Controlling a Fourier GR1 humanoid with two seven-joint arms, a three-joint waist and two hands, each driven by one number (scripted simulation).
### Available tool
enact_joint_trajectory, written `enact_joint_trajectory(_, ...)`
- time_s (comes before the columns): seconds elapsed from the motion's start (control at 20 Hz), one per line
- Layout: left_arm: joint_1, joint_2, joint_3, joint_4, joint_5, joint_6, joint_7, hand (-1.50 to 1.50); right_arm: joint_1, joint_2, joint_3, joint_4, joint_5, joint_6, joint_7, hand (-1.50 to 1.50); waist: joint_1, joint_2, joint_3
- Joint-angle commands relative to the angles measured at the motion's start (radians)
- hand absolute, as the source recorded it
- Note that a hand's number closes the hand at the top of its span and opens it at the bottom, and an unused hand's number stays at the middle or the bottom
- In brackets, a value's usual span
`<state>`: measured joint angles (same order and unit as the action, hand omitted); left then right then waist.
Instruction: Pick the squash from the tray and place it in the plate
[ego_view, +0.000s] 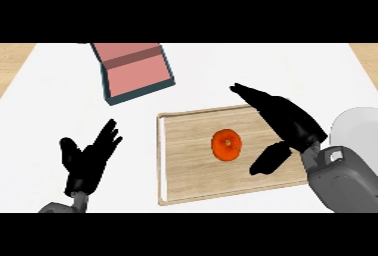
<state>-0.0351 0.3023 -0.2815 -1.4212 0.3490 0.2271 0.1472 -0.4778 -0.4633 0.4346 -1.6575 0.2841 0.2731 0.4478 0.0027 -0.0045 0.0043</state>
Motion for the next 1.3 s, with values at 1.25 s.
enact_joint_trajectory(1.25,-0.005,-0.079,0.14,0.088,-0.109,-0.129,-0.014,0.0,0.045,0.275,-0.033,0.224,0.393,0.084,-0.071,-1.5,0.0,0.006,-0.004)
